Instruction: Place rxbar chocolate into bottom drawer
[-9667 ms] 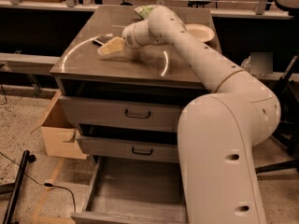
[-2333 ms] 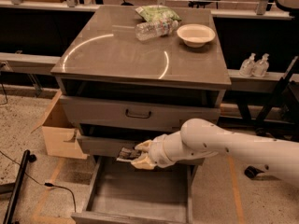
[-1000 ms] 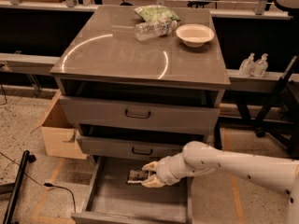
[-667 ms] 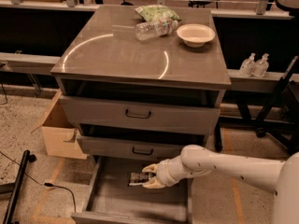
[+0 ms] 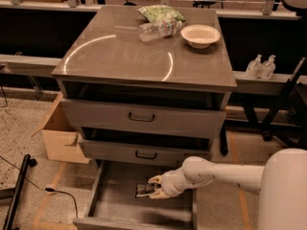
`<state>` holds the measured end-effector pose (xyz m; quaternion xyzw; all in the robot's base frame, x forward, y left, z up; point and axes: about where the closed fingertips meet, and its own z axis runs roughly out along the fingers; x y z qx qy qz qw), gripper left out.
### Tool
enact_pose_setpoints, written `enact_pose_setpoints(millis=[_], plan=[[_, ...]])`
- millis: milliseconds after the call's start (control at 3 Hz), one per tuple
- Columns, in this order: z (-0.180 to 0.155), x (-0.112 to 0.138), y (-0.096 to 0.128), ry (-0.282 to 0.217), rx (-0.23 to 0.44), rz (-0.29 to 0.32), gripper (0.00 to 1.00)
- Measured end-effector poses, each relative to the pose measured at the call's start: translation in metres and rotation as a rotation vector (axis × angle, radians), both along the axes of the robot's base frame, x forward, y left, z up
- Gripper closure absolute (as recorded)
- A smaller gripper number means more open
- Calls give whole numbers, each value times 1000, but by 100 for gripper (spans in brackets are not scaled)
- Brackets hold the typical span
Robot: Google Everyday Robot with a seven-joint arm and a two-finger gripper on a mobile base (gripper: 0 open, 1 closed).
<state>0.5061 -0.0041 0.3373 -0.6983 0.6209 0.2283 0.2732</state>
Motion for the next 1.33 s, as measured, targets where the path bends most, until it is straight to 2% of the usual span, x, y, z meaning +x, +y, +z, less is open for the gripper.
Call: enact_pose_setpoints(millis=[333, 667, 1000, 1333], plan=[[-31, -7, 1, 11, 46, -28, 100], [-90, -10, 6, -23, 125, -28, 100], [-119, -8, 11, -40, 150, -28, 100], [-141, -3, 17, -34, 150, -39, 100]])
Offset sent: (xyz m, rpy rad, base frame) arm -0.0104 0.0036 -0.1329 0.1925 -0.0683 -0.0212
